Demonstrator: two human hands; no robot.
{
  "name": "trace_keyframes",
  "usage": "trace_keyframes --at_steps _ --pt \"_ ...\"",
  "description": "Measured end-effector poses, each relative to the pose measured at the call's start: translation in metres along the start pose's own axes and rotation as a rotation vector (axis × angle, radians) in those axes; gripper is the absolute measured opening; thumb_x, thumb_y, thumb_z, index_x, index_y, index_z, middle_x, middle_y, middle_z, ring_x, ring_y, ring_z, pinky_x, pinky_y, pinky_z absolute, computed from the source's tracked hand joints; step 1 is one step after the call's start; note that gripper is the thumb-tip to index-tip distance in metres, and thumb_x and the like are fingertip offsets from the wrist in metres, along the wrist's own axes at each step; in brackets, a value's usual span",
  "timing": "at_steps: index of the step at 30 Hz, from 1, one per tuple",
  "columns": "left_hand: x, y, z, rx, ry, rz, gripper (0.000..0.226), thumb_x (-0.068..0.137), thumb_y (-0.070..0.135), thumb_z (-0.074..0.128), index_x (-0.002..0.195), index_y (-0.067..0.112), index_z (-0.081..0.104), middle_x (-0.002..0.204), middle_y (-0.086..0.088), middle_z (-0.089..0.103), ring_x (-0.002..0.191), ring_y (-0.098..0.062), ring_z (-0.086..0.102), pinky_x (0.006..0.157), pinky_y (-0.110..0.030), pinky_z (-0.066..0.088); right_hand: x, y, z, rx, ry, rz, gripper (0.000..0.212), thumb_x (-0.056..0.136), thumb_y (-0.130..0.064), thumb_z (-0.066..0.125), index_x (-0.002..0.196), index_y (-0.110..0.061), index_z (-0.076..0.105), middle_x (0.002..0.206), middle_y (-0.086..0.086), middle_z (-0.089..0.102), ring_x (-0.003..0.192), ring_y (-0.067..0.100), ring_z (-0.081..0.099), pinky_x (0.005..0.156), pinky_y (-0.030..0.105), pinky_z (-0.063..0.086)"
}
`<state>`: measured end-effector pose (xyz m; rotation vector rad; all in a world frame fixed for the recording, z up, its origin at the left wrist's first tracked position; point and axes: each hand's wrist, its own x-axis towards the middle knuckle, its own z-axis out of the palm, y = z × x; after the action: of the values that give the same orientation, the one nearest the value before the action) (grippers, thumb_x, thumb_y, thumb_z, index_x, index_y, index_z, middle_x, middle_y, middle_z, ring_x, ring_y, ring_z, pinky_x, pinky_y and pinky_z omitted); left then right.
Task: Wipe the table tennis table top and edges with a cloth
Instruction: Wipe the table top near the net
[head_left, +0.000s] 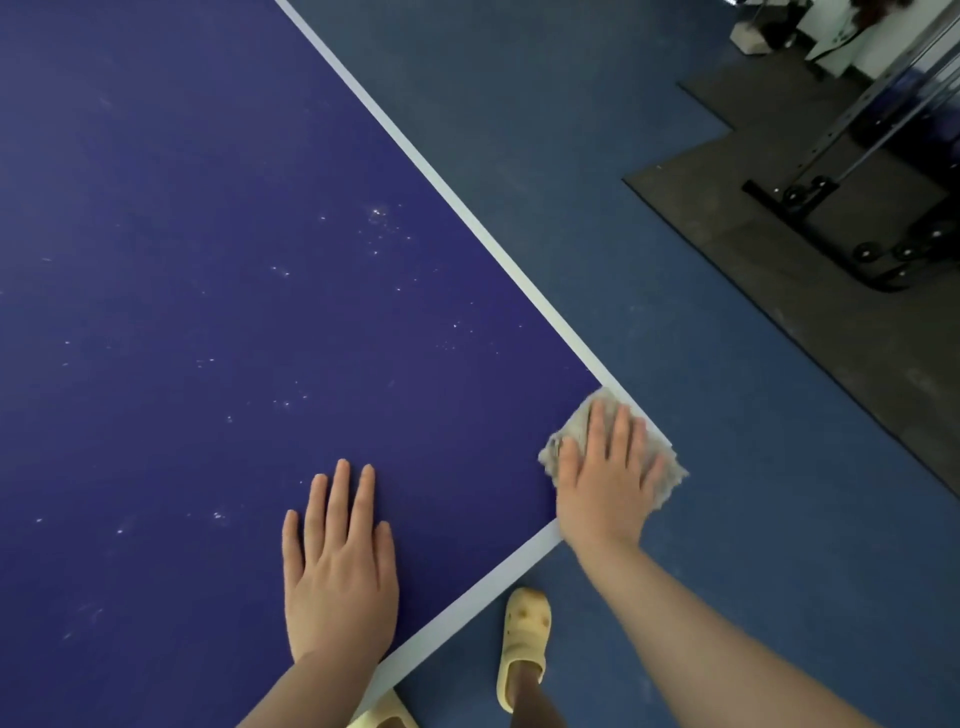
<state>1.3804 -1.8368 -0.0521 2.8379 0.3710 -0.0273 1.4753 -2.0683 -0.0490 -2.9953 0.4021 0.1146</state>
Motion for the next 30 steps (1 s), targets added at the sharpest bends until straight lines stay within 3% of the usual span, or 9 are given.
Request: trace_keyframes --at_steps 4,8,13,17,20,23,26,28,30 --pt "0.016 0.039 0.002 -0.136 0.034 -0.065 0.057 0.097 0.034 0.021 0.151 0.02 0.032 0.161 0.001 0.022 0.149 -0.018 0.014 0.119 -0.035 -0.001 -0.051 -0.021 0.007 0.014 0.034 -0.41 0.058 0.105 -0.047 0.016 0.158 -0.025 0.019 0.165 0.004 0.019 0.153 0.025 0.013 0.118 0.052 0.012" --pt "0.043 0.066 0.006 -0.147 0.011 -0.167 0.052 0.104 0.031 0.014 0.156 0.025 0.013 0.162 0.007 0.001 0.149 -0.01 -0.008 0.121 -0.037 -0.005 0.015 -0.014 -0.002 -0.101 -0.039 -0.764 0.058 0.104 -0.051 0.011 0.159 -0.031 0.014 0.166 -0.003 0.013 0.153 0.019 0.009 0.119 0.047 0.008" --pt "0.047 0.073 0.012 -0.044 0.028 -0.207 0.056 0.101 0.038 0.002 0.156 0.026 0.005 0.163 0.005 0.002 0.15 -0.014 -0.007 0.121 -0.04 -0.005 0.05 0.027 -0.008 -0.061 0.057 -0.338 0.064 0.103 -0.051 -0.001 0.158 -0.025 0.02 0.163 0.004 0.024 0.151 0.025 0.02 0.119 0.052 0.021" --pt "0.048 0.073 0.014 0.004 0.023 -0.221 0.06 0.098 0.042 0.006 0.156 0.025 0.011 0.163 0.005 0.007 0.151 -0.014 0.0 0.121 -0.04 -0.001 0.006 0.006 -0.006 -0.05 -0.018 -0.719 0.058 0.105 -0.048 0.013 0.158 -0.025 0.02 0.165 0.002 0.019 0.152 0.024 0.014 0.118 0.049 0.013" --pt "0.048 0.074 0.015 0.013 0.034 -0.23 0.061 0.098 0.042 0.009 0.156 0.025 0.016 0.162 0.007 0.009 0.151 -0.014 0.003 0.122 -0.041 0.005 0.052 -0.031 -0.01 -0.056 -0.104 -0.966 0.058 0.104 -0.049 0.014 0.159 -0.03 0.013 0.166 -0.003 0.011 0.153 0.02 0.007 0.12 0.047 0.005" --pt "0.05 0.074 0.015 0.02 0.051 -0.238 0.059 0.098 0.041 0.014 0.155 0.026 0.022 0.161 0.008 0.012 0.15 -0.013 0.006 0.121 -0.04 0.006 0.117 -0.044 -0.013 -0.09 -0.14 -0.806 0.064 0.094 -0.054 -0.004 0.155 -0.036 -0.008 0.165 -0.007 -0.009 0.153 0.017 -0.007 0.122 0.044 -0.007" --pt "0.049 0.075 0.014 0.019 0.067 -0.236 0.058 0.099 0.041 0.016 0.154 0.025 0.026 0.161 0.007 0.018 0.15 -0.014 0.009 0.12 -0.039 0.006 0.127 -0.017 -0.013 -0.088 -0.054 -0.49 0.065 0.094 -0.054 -0.011 0.154 -0.03 -0.012 0.167 0.001 -0.003 0.153 0.022 -0.004 0.124 0.048 0.003" --pt "0.049 0.075 0.014 0.01 0.078 -0.236 0.057 0.099 0.04 0.019 0.153 0.025 0.029 0.16 0.006 0.021 0.15 -0.013 0.01 0.12 -0.038 0.006 0.092 -0.007 -0.014 -0.063 -0.009 -0.491 0.063 0.101 -0.053 -0.001 0.158 -0.026 0.0 0.166 0.004 0.006 0.153 0.025 0.004 0.122 0.05 0.01" --pt "0.048 0.075 0.014 0.01 0.083 -0.238 0.057 0.099 0.04 0.019 0.153 0.025 0.029 0.16 0.008 0.021 0.15 -0.011 0.009 0.12 -0.037 0.005 0.06 -0.016 -0.009 -0.012 -0.041 -0.709 0.06 0.105 -0.051 0.009 0.159 -0.024 0.012 0.165 0.004 0.013 0.153 0.025 0.009 0.12 0.049 0.011"
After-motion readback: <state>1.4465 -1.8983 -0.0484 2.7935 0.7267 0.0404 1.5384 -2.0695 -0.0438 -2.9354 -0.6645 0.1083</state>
